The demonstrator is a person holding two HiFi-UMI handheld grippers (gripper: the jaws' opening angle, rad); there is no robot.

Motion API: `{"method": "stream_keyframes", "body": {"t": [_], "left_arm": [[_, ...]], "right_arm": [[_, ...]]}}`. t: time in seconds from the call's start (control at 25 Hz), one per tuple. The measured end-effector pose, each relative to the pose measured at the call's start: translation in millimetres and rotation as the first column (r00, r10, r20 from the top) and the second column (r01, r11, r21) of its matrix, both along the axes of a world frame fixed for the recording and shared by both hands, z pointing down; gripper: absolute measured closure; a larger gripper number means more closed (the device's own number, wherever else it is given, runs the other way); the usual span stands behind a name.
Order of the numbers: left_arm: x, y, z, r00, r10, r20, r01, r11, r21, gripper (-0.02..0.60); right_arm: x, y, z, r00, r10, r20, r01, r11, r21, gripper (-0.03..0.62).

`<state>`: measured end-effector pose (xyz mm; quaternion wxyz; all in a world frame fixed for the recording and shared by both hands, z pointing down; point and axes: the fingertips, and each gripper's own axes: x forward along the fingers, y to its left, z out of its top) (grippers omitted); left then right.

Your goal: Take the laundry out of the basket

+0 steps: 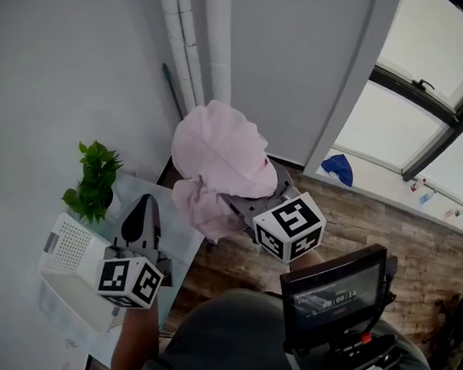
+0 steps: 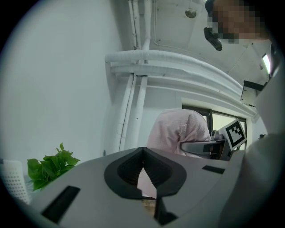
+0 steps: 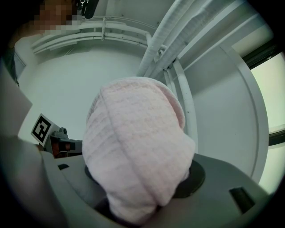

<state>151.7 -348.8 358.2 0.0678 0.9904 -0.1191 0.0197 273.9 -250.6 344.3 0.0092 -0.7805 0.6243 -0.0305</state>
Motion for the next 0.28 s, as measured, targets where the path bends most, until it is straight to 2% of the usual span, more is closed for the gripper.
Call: {"method": "stream_keyframes", "body": {"t": [0.28], "left_arm": [[-1.4,-0.6,1.9,1.000,-0.003,-0.006,0.003,1.000,-0.002,0.580]], "right_arm": [[4.2,2.0,1.5,1.000,0.015,0.003,-0.015,1.000,0.000,0.295]]}}
